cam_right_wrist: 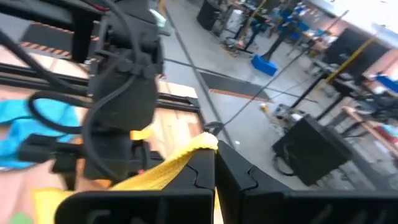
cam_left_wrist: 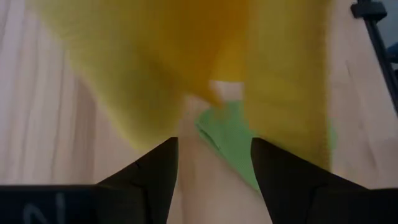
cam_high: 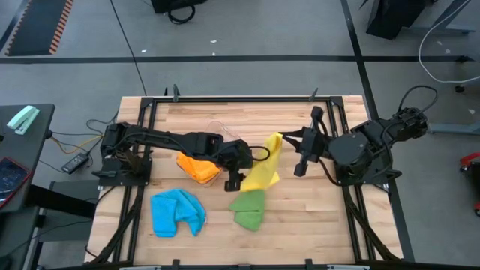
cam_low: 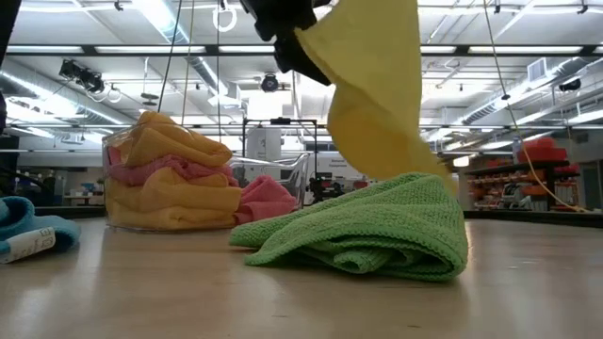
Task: Fold microfiber towels
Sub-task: Fold the yellow microfiber towel
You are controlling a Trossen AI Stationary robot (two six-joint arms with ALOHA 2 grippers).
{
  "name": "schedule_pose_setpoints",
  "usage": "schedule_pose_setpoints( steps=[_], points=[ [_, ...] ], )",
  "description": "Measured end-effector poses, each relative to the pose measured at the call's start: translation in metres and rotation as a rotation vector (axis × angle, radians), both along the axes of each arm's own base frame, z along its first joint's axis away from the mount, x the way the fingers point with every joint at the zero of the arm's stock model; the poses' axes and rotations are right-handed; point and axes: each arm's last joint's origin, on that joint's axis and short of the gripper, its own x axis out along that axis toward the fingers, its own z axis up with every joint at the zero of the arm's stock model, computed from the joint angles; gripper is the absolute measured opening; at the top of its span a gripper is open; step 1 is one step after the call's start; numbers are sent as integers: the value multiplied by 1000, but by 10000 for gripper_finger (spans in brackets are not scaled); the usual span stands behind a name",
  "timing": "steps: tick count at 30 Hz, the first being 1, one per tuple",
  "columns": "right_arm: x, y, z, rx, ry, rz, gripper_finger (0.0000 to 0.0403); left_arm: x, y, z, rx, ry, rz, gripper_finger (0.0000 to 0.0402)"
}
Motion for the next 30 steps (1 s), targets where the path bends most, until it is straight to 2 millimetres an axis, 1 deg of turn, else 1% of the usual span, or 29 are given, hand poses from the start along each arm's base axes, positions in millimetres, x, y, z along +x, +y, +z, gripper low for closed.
schedule_pose_setpoints(
  steps=[4,7,10,16,23,25,27,30],
  points=[
    [-1,1,-5,48,37,36,6,-4,1,0,24,33,-28,204],
    [-4,-1,-11,68,81,17,6,-6,1,1,21,42,-37,197],
    [-3,-1,-12,77,81,-5,6,-6,1,4,7,15,-38,193],
    [0,0,-13,72,67,-21,6,-1,1,6,-29,-28,2,203],
    [2,0,-10,67,30,-47,6,5,5,-5,56,-22,114,219],
    [2,0,-10,62,31,-45,6,3,8,-12,65,17,126,219],
    [2,0,-10,62,30,-45,6,7,11,-15,59,19,141,217],
    [2,0,-10,63,27,-45,6,6,15,-22,63,66,154,212]
  ],
)
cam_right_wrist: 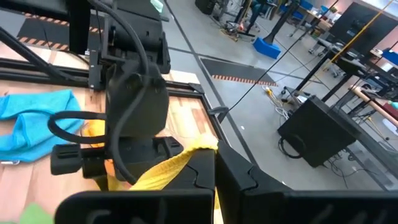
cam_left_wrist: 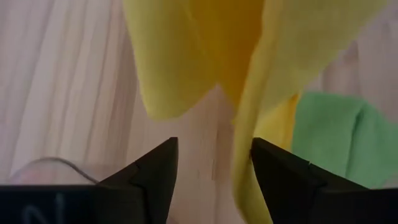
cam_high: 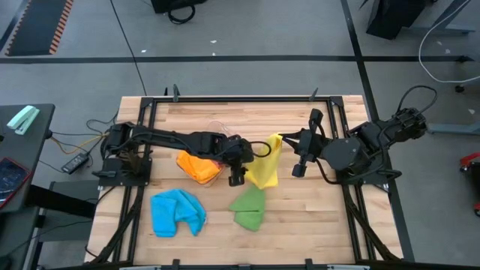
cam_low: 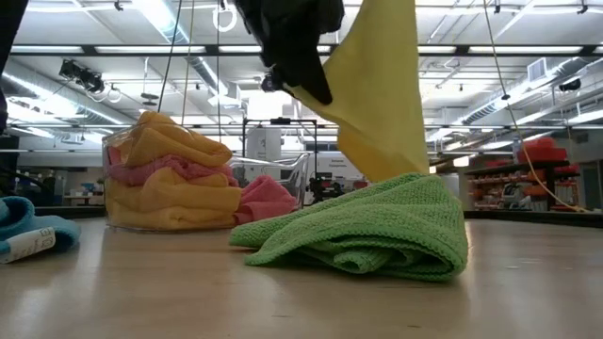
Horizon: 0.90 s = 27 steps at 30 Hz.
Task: Fold microfiber towels
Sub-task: Fold the yellow microfiber towel
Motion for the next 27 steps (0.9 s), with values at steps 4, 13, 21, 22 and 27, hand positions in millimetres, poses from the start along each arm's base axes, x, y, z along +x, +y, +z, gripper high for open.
schedule_pose_setpoints(
  steps=[4,13,21,22,27],
  points=[
    [0,0,0,-6,4,2,6,1,4,-6,3,34,7,195],
    [-1,0,-2,-15,29,10,6,0,-3,-8,73,53,-109,51],
    [-5,-1,-10,-22,140,68,6,-4,-17,10,88,104,-168,13],
    [-7,-1,-13,-1,170,90,6,-5,-19,15,88,115,-174,9],
    [-13,3,-29,196,309,170,6,-13,-30,30,79,183,-188,21]
  ],
)
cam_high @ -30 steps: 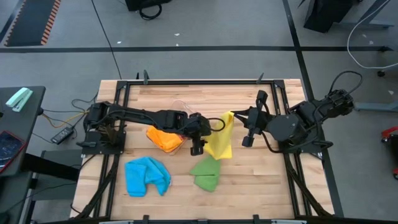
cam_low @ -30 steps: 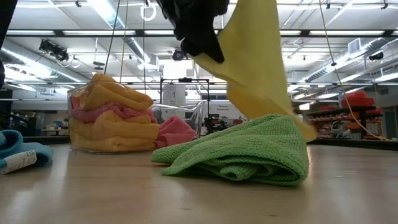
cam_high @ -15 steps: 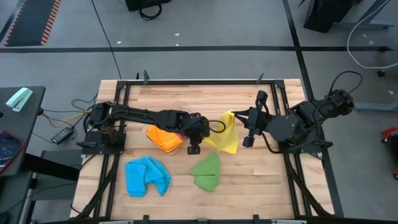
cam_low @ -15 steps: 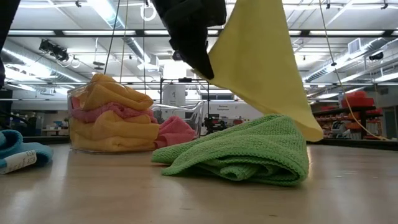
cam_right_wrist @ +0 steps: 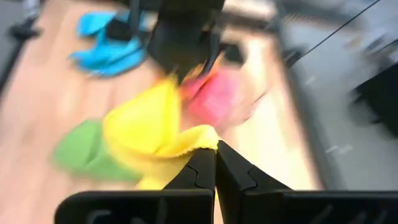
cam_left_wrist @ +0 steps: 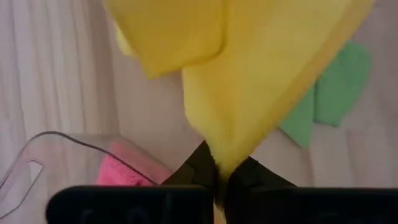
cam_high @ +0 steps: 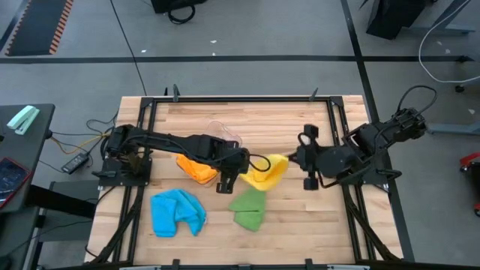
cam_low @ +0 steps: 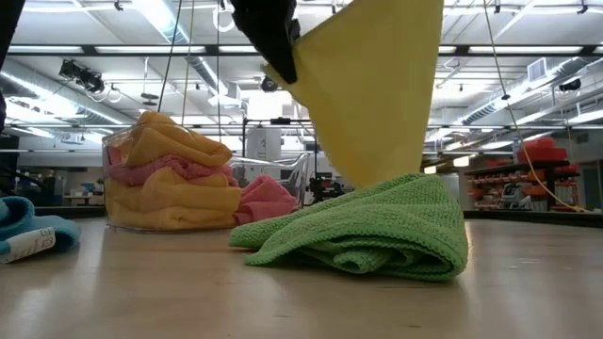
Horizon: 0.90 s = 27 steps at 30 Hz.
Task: Fold microfiber towels
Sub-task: Fold the yellow microfiber towel
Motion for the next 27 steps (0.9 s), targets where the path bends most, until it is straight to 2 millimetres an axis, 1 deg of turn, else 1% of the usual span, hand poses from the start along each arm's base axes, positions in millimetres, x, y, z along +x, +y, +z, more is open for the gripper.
schedule_pose_setpoints(
  steps=[2,4,7,10,13,19,22,24,27],
  points=[
    [-2,4,-7,70,46,6,6,-1,-7,3,-8,3,-23,30],
    [-4,9,-13,119,83,19,6,-2,-15,11,-13,-16,-49,32],
    [-9,20,-16,192,128,88,6,-2,-27,23,-2,-51,-113,23],
    [-15,29,-15,206,142,146,6,-3,-34,42,4,-104,-160,10],
    [-20,34,-10,210,129,173,6,-2,-33,64,28,-176,-150,7],
    [-33,34,4,196,145,214,6,-4,-26,101,165,-303,-98,25],
    [-42,35,15,173,159,310,6,-5,-25,115,195,-350,-118,17],
    [-47,36,25,181,139,363,6,-7,-25,124,197,-378,-123,10],
    [-54,38,37,222,99,382,6,-8,-27,129,159,-396,-152,7]
  ],
)
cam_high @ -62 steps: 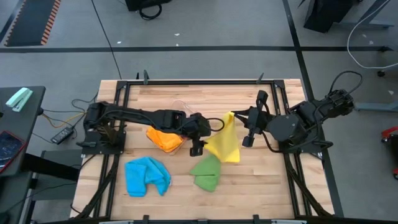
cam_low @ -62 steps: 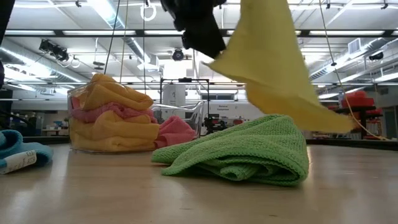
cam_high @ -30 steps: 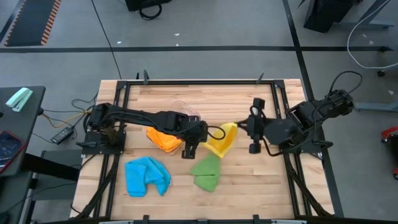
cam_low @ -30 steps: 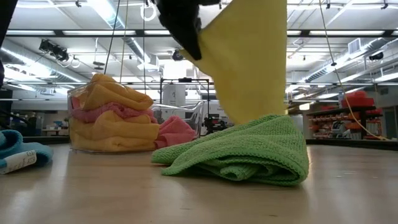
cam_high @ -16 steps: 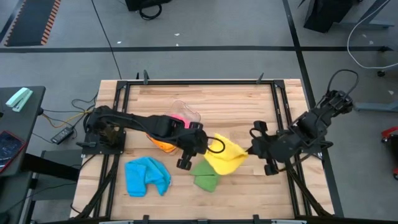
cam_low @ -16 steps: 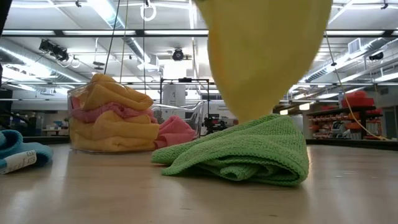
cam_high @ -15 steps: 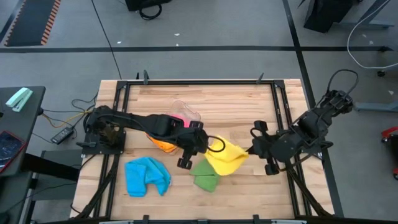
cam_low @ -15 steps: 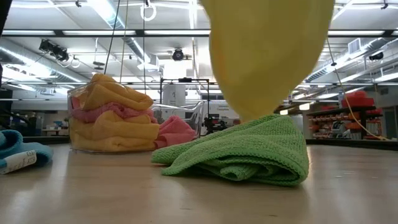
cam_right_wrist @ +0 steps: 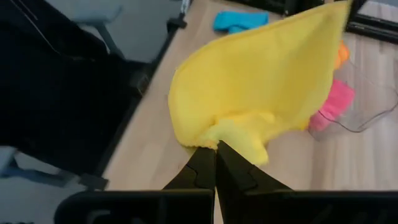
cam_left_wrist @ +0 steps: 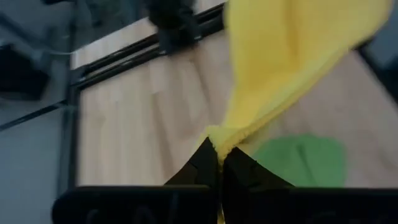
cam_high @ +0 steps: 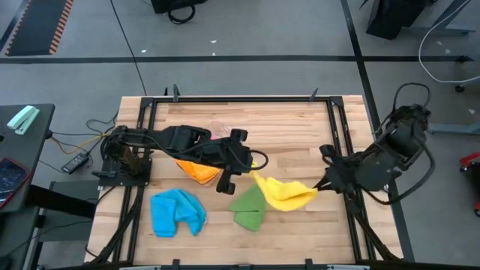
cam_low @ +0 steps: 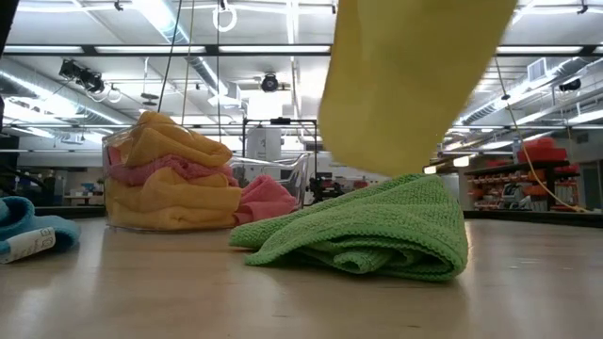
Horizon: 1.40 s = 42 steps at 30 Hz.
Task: Fold microfiber towels
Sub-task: Fold the yellow microfiber towel
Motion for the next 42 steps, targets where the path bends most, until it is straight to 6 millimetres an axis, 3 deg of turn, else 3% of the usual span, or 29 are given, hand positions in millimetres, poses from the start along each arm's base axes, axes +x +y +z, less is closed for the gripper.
schedule_pose_setpoints(
  steps=[7,14,21,27,33,37,42],
  points=[
    [-5,10,-5,73,57,10,6,-5,-10,-5,-165,103,-201,36],
    [-1,13,-29,19,145,-31,6,0,-8,-12,-138,126,-216,15],
    [17,-19,-50,-145,207,-273,6,24,27,-29,-168,135,-73,17],
    [29,-37,-51,-114,207,-389,6,48,37,-72,-212,291,24,63],
    [32,-42,-51,-89,209,-439,6,68,18,-123,-231,479,-71,119],
    [31,-40,-51,-90,208,-427,6,70,-2,-135,-215,514,-144,139],
    [29,-37,-51,-99,203,-409,6,62,-26,-151,-197,523,-207,131]
  ],
)
